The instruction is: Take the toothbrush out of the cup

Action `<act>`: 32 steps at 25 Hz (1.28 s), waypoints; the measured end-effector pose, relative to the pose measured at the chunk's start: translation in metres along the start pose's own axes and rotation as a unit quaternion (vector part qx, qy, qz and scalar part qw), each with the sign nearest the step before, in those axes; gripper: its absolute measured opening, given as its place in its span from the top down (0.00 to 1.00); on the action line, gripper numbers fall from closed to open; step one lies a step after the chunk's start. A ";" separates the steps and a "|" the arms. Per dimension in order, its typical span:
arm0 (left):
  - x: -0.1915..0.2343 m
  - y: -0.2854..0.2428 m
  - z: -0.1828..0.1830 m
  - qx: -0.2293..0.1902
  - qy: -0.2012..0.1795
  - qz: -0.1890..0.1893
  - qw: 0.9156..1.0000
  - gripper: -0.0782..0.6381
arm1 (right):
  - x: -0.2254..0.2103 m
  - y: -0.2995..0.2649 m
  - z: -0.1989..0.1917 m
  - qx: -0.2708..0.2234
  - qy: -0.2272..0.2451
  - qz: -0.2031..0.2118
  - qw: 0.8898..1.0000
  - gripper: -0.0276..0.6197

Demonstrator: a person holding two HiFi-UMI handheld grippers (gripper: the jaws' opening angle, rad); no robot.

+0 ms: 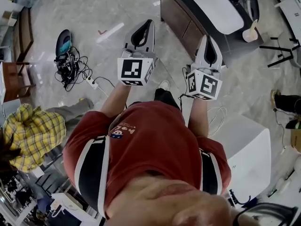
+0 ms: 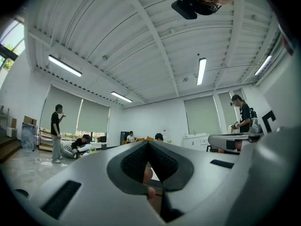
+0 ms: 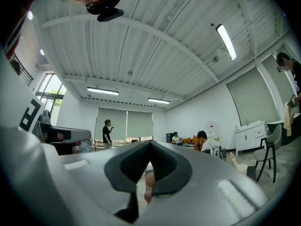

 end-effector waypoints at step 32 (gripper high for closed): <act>0.076 -0.271 -0.035 -0.009 0.016 -0.102 0.995 0.88 | -0.074 -0.220 -0.046 0.001 0.011 -0.094 0.995 0.94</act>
Point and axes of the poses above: the fingertips, and each gripper's own axes: y backward along the fingers, x to its left, z out of its top, the point moved 3 cm from there along y, backward along the fingers, and after that the axes turned 15 degrees about -z, right-handed, at the moved point
